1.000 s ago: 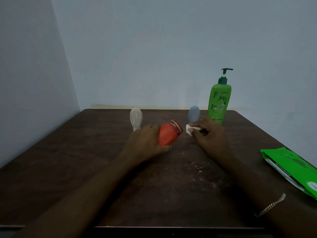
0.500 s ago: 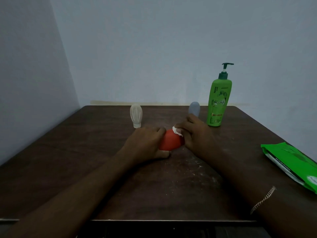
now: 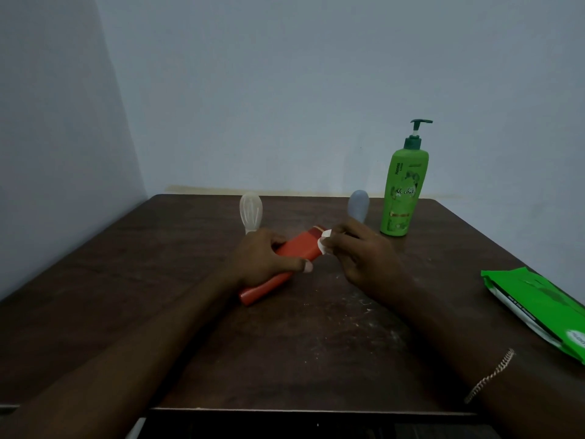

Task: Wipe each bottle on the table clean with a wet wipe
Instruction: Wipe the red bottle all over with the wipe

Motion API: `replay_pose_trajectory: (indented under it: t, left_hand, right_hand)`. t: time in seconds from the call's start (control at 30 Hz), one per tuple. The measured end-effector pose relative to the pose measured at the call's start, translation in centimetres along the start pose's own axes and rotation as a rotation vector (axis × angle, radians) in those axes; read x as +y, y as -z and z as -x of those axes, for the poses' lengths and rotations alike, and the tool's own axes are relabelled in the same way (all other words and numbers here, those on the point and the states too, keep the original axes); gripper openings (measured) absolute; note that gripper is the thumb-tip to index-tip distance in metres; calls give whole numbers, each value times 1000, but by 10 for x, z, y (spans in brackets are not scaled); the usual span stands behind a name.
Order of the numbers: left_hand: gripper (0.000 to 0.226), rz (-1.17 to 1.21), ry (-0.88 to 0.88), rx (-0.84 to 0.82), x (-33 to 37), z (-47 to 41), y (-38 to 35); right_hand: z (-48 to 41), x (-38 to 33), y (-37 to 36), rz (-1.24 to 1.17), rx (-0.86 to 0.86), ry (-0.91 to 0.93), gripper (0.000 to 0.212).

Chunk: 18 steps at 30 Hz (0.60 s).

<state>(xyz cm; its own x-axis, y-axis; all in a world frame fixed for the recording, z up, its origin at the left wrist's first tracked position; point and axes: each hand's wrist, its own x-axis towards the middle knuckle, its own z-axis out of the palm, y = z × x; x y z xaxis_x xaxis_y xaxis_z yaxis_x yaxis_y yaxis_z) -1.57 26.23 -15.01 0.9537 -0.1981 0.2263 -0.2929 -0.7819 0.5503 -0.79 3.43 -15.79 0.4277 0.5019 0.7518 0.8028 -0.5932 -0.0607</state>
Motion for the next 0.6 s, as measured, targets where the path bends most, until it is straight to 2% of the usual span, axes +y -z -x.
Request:
replay_pose_trajectory:
  t: [0.07,0.17,0.43,0.6]
  left_hand:
    - [69,24,9,-9,1,1,0]
    - [76,-120,-56,50,5,4,-2]
    - [74,-626,-330,157,18,15,-14]
    - [66,-729,-385,245,22,18,-19]
  right_hand:
    - [0,2,0,-26,15,1,19]
    - [0,4,-1,-30,34,-10,19]
    - [-3,3,-3,13,52,-105,16]
    - [-5,-5,-2,78,24,-156,10]
